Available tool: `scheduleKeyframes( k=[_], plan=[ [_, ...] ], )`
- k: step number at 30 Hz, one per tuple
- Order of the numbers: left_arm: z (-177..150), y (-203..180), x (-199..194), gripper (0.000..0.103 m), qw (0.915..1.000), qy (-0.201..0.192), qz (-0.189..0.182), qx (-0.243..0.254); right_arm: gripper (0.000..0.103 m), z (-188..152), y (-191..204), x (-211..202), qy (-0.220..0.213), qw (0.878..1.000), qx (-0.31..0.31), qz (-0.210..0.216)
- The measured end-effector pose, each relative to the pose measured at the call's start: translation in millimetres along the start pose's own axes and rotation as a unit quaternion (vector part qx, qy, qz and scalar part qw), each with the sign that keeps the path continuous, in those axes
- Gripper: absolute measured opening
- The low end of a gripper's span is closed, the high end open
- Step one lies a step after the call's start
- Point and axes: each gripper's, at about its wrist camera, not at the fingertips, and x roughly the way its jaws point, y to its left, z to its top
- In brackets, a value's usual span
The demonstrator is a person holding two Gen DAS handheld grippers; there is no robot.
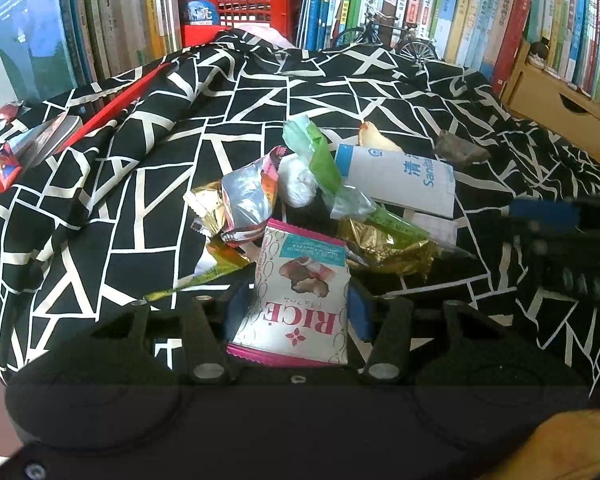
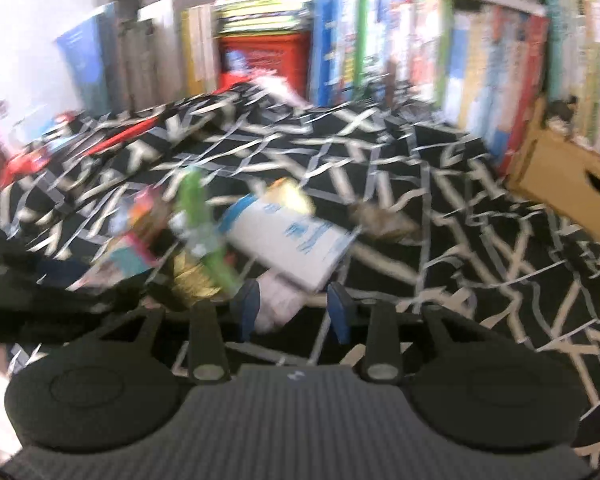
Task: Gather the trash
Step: 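Grasp the small pink packet with the right gripper while the left holds the RICE packet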
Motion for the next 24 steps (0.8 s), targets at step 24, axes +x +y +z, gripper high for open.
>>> scheduleKeyframes(
  k=[24],
  plan=[
    [1,2,7,0.049,0.9998,0.01,0.009,-0.011,0.032,-4,24,45,0.066,0.993,-0.098,0.025]
  ],
)
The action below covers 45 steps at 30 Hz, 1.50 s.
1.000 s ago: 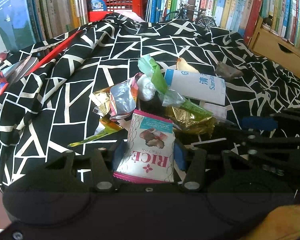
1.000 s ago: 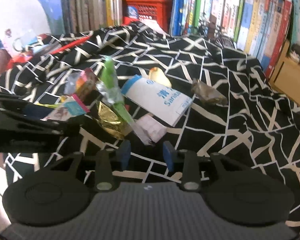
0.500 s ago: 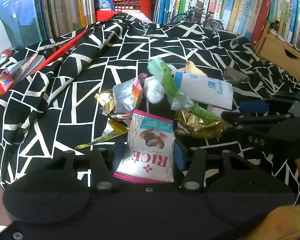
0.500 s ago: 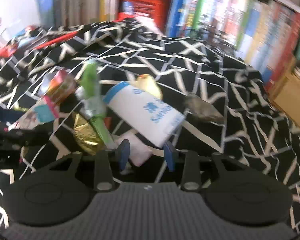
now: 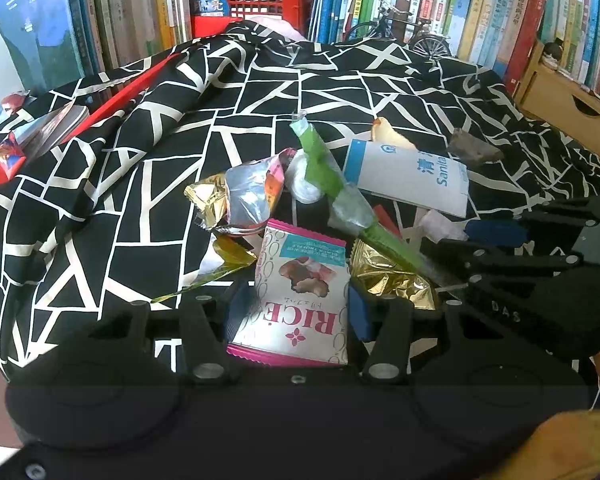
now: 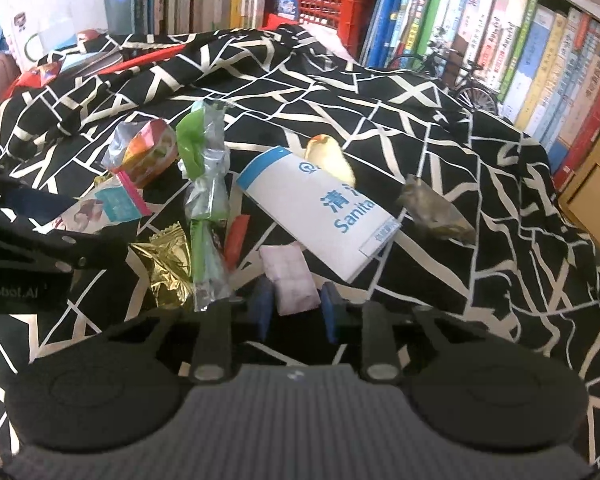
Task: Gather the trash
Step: 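Grasp the small pink packet with the right gripper while the left holds the RICE packet, then carry the RICE packet and pink packet in both grippers over the black bin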
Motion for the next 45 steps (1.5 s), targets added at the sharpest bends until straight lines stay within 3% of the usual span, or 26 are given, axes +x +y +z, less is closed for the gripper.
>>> scheduleKeyframes(
  k=[22,34,45],
  plan=[
    [-44,-11,-49,0.051,0.9995,-0.014,-0.023,0.016,0.032,-49,-3,-66,-0.009,0.994,0.07,-0.081],
    [-85,-1,-76,0.05,0.9994,-0.006,-0.03,0.013,0.032,-86,30,-104,-0.007,0.993,0.078,-0.084],
    [-125,19,-123,0.05,0.9986,-0.03,-0.037,0.024,0.032,-112,76,-139,-0.02,0.993,0.086,-0.083]
  ],
)
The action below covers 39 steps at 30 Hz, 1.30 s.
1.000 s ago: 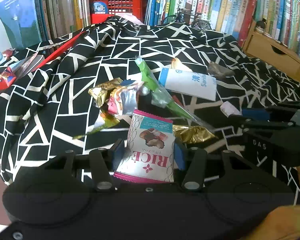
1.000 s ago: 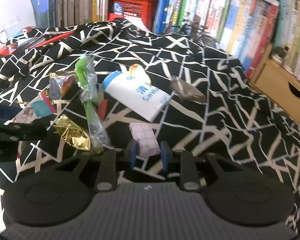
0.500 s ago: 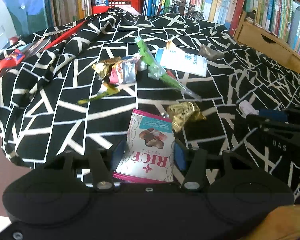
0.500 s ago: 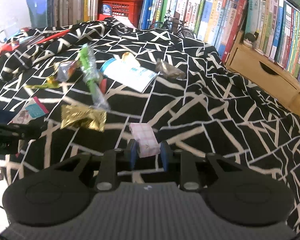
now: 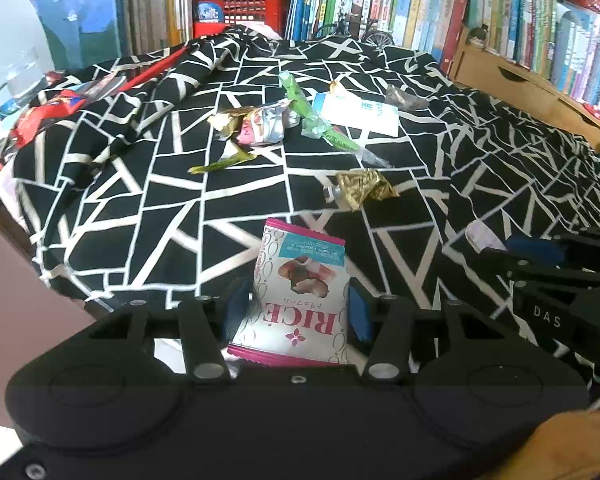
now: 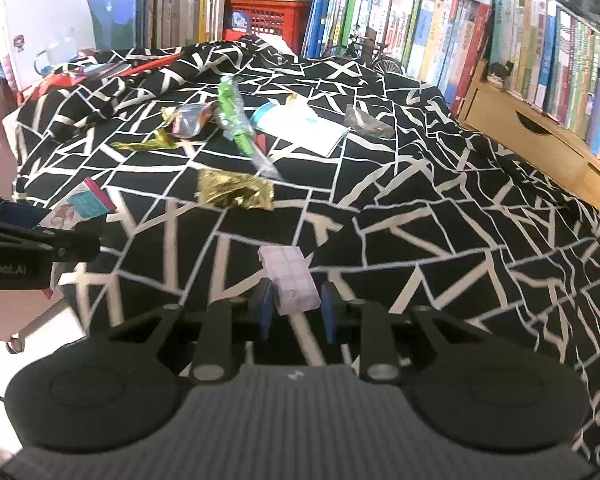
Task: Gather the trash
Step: 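Carry the RICE packet and pink packet in both grippers over the black bin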
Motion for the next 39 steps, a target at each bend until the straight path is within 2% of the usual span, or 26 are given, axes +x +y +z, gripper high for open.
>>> scheduleKeyframes(
  k=[6,11,15,22,28,31,39],
  plan=[
    [-38,19,-44,0.05,0.9999,-0.011,-0.003,0.011,0.032,-27,34,-38,-0.011,1.0,0.008,-0.009],
    [-76,36,-77,0.05,0.9999,-0.005,0.004,0.009,0.032,-50,61,-67,-0.007,1.0,0.01,0.0],
    [-109,48,-93,0.05,0.9998,0.005,0.015,-0.012,0.032,-68,82,-82,0.003,1.0,-0.014,0.018],
    [-164,68,-113,0.05,0.9956,0.02,0.049,-0.078,0.032,-92,112,-91,0.016,0.996,-0.061,0.068],
    [-206,77,-110,0.05,0.9898,0.034,0.076,-0.115,0.032,-115,135,-86,0.025,0.989,-0.101,0.107],
    [-220,84,-104,0.05,0.9872,0.037,0.078,-0.135,0.032,-125,149,-74,0.033,0.985,-0.117,0.125],
    [-244,98,-48,0.05,0.9864,0.056,0.071,-0.137,0.032,-151,180,-27,0.05,0.982,-0.123,0.135]
  ],
)
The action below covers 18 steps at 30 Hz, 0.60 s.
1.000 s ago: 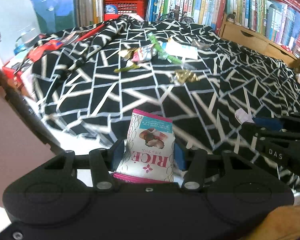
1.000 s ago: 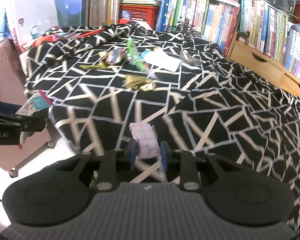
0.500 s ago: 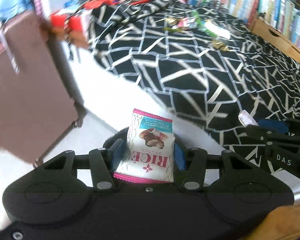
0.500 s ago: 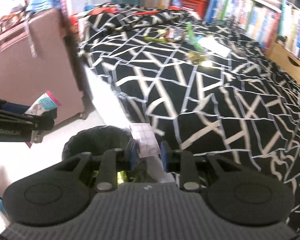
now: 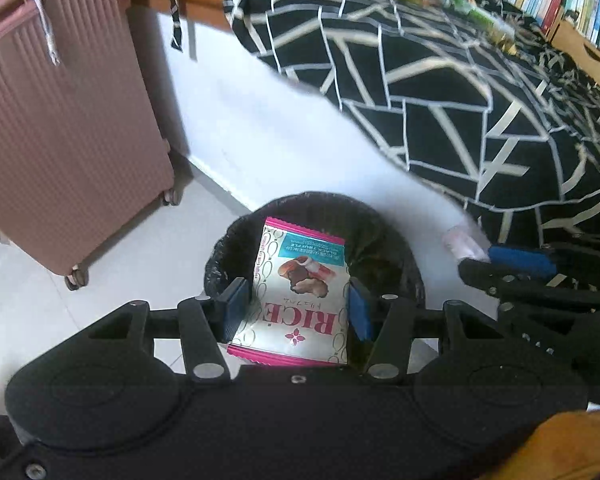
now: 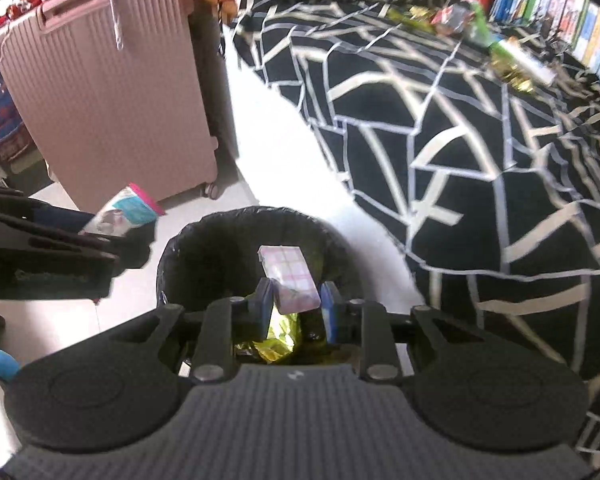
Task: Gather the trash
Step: 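Carry the RICE packet and pink packet in both grippers over the black bin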
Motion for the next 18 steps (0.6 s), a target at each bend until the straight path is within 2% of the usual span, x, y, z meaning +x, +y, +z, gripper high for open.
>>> scheduleKeyframes(
  k=[10,18],
  plan=[
    [-6,11,95,0.05,0.9997,0.017,-0.019,0.005,0.032,-13,2,73,0.014,1.0,-0.002,-0.012],
    [-14,18,149,0.051,0.999,0.033,-0.031,0.006,0.032,-24,-2,116,0.021,1.0,0.009,-0.019]
  ],
)
